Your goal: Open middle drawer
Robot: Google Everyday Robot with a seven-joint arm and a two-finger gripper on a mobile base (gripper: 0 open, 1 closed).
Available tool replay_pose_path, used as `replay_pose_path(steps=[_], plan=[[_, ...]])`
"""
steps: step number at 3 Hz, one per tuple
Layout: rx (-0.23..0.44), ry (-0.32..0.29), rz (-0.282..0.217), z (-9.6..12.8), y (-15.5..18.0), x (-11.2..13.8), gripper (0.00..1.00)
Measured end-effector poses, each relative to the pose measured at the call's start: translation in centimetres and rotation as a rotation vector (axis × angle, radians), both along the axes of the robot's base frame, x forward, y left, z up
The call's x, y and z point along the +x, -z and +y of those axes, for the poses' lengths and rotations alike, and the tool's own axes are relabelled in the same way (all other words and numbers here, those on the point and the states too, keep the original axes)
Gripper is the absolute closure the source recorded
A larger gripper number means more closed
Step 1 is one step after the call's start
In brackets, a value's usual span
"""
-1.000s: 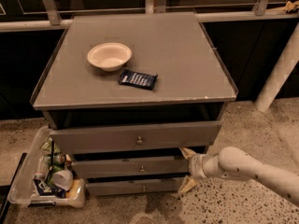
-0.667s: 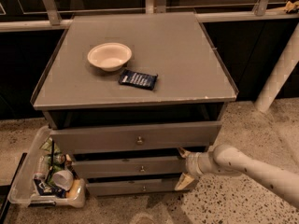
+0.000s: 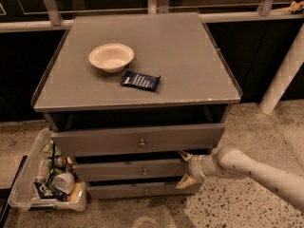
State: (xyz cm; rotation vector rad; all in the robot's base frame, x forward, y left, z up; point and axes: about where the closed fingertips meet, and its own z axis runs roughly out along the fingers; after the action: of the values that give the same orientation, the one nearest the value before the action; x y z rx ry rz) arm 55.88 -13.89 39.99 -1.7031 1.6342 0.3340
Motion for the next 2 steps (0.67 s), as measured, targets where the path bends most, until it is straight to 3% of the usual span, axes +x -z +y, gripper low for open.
replay_pose_path(steps=[1, 2], plan=[[0.000, 0.000, 0.000, 0.0, 0.0, 0.0, 0.43], [0.034, -0.031, 0.003, 0.0, 0.3, -2.0, 0.64]])
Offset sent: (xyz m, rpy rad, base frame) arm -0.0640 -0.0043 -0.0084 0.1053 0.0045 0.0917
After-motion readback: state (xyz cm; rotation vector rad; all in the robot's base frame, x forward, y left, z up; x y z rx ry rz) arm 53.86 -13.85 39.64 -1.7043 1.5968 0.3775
